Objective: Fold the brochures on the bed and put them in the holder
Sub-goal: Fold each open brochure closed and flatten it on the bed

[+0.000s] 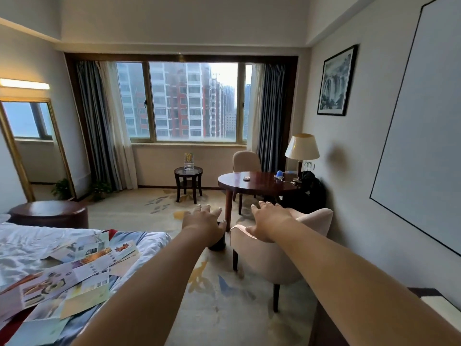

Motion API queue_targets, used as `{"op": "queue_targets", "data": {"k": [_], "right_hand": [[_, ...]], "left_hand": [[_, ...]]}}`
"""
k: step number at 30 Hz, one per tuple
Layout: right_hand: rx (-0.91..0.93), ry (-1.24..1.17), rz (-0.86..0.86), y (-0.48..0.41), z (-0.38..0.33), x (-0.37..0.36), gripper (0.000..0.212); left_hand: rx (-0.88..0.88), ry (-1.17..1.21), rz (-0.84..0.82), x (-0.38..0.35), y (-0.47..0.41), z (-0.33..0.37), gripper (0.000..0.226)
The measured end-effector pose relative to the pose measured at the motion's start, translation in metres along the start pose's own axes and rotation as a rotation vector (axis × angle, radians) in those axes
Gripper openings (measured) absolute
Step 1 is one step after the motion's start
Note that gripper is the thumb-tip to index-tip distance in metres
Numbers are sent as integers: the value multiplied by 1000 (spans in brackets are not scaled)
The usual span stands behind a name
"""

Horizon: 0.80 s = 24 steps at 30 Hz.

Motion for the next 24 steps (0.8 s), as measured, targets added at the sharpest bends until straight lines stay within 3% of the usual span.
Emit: {"op": "queue_targets", "data": {"k": [14, 24], "right_hand": [[7, 96, 39, -374, 50, 27, 81], [134, 34, 11, -609, -15, 0, 82]], "left_hand": [[-19, -11, 19, -12, -399, -54, 60], [145, -15, 26, -46, -566, -172, 59]]}}
Point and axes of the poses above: each hand's wrist, its own y-axis away from the middle knuckle, its own x-axis out of the back of the hand, z = x × y, the point moved 6 cm from there along -y, towards the middle knuckle, and after that the axes turned 8 degrees about -y, right-handed, at the moved point
